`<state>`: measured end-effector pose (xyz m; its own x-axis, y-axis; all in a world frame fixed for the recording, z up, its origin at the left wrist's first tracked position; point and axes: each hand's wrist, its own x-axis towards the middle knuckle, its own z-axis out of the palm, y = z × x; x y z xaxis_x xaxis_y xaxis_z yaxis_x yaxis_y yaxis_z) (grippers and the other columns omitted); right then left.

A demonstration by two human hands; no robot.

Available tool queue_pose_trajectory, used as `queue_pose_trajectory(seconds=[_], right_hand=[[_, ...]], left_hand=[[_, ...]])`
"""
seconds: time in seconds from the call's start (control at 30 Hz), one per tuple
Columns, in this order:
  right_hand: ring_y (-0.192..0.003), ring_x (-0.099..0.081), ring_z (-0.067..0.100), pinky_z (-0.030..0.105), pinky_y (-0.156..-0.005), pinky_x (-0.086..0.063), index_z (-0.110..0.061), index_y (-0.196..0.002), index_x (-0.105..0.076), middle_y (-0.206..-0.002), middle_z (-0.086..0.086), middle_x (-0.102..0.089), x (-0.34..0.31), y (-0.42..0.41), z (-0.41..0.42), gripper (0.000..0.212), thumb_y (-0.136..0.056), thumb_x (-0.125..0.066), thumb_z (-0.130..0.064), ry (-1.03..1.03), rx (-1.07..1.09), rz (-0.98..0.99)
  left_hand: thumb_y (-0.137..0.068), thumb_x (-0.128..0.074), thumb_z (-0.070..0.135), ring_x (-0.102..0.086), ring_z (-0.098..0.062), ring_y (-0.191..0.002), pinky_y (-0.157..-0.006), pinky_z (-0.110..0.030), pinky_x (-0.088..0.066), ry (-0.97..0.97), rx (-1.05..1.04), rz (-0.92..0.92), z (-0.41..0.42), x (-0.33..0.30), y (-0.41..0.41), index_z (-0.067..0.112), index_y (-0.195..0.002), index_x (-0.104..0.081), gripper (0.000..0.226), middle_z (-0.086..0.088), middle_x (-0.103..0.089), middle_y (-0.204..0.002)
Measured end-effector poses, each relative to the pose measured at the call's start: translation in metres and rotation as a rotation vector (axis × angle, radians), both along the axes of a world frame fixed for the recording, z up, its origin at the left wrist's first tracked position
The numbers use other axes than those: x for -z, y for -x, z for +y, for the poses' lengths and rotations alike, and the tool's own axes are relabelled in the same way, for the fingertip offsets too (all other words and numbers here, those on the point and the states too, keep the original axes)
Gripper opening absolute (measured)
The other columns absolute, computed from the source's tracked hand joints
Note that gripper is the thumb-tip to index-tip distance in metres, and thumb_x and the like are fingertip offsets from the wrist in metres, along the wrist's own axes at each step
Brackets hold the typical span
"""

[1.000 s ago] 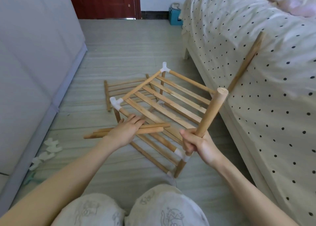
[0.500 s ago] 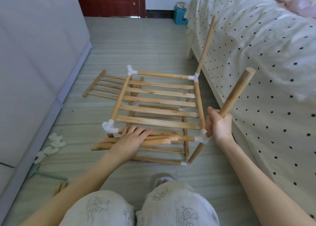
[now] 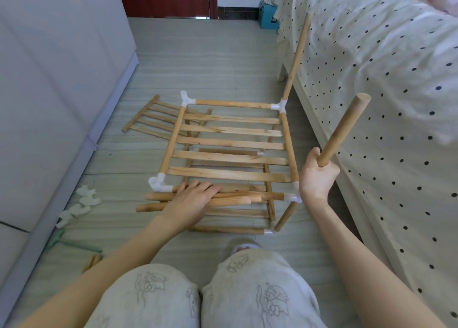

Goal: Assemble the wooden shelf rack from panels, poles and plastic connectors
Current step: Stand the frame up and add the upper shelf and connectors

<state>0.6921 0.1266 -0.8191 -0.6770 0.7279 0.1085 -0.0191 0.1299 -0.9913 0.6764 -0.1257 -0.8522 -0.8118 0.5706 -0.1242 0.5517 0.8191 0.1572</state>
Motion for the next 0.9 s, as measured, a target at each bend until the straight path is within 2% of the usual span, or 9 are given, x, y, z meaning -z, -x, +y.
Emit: queue_pose_trajectory(seconds=[0.13,0.27,0.33,0.43,0.5,0.6,0.67,0.77,0.9], right_hand=[[-0.046,-0.038,0.013,0.027,-0.052,-0.038,-0.018,-0.057,-0.035,-0.051,0.001,-0.036,-0.007,0.002,0.009,0.038,-0.094,-0.046,-0.021,-0.002,-0.106,-0.036],[-0.053,-0.041,0.016,0.029,-0.056,-0.041,-0.016,-0.062,-0.037,-0.057,0.004,-0.04,-0.011,0.004,0.008,0.036,-0.097,-0.043,-0.026,-0.035,-0.098,-0.088],[-0.061,-0.047,0.015,0.026,-0.061,-0.043,-0.015,-0.07,-0.041,-0.064,0.003,-0.046,-0.003,-0.004,0.007,0.032,-0.098,-0.041,-0.03,-0.117,-0.126,-0.186],[-0.068,-0.051,0.015,0.027,-0.059,-0.042,-0.01,-0.084,-0.047,-0.076,0.004,-0.051,0.014,-0.031,0.001,0.024,-0.095,-0.047,-0.032,-0.228,-0.181,-0.351],[-0.083,-0.052,0.022,0.039,-0.072,-0.049,-0.003,-0.096,-0.05,-0.094,0.013,-0.052,0.023,-0.047,-0.008,0.028,-0.094,-0.05,-0.031,-0.311,-0.186,-0.412],[-0.113,-0.046,0.031,0.044,-0.095,-0.044,0.006,-0.125,-0.041,-0.125,0.021,-0.044,0.021,-0.059,-0.021,0.045,-0.094,-0.051,-0.024,-0.287,-0.129,-0.498],[-0.102,-0.053,0.031,0.047,-0.092,-0.047,0.006,-0.131,-0.036,-0.124,0.024,-0.048,0.008,-0.057,-0.031,0.05,-0.092,-0.052,-0.02,-0.136,-0.178,-0.535],[-0.076,-0.055,0.019,0.037,-0.073,-0.052,0.001,-0.136,-0.036,-0.111,0.017,-0.057,-0.024,-0.051,-0.051,0.049,-0.095,-0.049,-0.023,0.04,-0.384,-0.61],[-0.091,-0.06,0.014,0.021,-0.069,-0.053,-0.007,-0.129,-0.052,-0.116,0.007,-0.06,-0.066,-0.041,-0.093,0.037,-0.094,-0.054,-0.019,0.022,-0.976,-0.537]], left_hand=[[-0.093,-0.037,0.006,-0.034,-0.017,-0.124,-0.1,-0.036,-0.027,-0.023,0.006,-0.076,-0.002,-0.001,-0.005,0.026,-0.142,-0.028,0.054,0.005,-0.037,-0.14],[-0.096,-0.039,0.013,-0.049,-0.019,-0.117,-0.097,-0.032,-0.039,-0.144,-0.053,-0.217,-0.01,-0.017,-0.004,0.024,-0.139,-0.035,0.045,0.0,-0.05,-0.133],[-0.097,-0.045,0.02,-0.055,-0.02,-0.112,-0.093,-0.033,-0.044,-0.256,-0.118,-0.248,-0.018,-0.028,-0.007,0.022,-0.137,-0.039,0.04,-0.002,-0.057,-0.124],[-0.094,-0.052,0.02,-0.054,-0.016,-0.118,-0.101,-0.037,-0.043,-0.567,-0.218,-0.293,-0.032,-0.049,-0.013,0.014,-0.132,-0.048,0.039,-0.004,-0.059,-0.126],[-0.093,-0.055,0.016,-0.052,-0.01,-0.119,-0.104,-0.029,-0.039,-0.742,-0.293,-0.296,-0.042,-0.064,-0.018,0.014,-0.13,-0.05,0.038,0.0,-0.058,-0.127],[-0.093,-0.055,0.014,-0.053,-0.002,-0.11,-0.09,-0.005,-0.036,-0.821,-0.332,-0.224,-0.05,-0.083,-0.023,0.014,-0.124,-0.056,0.031,0.005,-0.059,-0.12],[-0.094,-0.053,0.013,-0.054,0.002,-0.105,-0.082,0.002,-0.036,-0.9,-0.339,-0.207,-0.05,-0.095,-0.025,0.01,-0.122,-0.058,0.029,0.003,-0.061,-0.119],[-0.095,-0.05,0.018,-0.052,0.01,-0.104,-0.079,0.003,-0.036,-1.006,-0.351,-0.21,-0.048,-0.113,-0.027,0.016,-0.122,-0.06,0.028,0.007,-0.061,-0.12],[-0.096,-0.048,0.016,-0.054,0.004,-0.114,-0.091,-0.009,-0.041,-1.232,-0.308,-0.332,-0.036,-0.133,-0.031,0.021,-0.119,-0.057,0.025,0.007,-0.062,-0.123]])
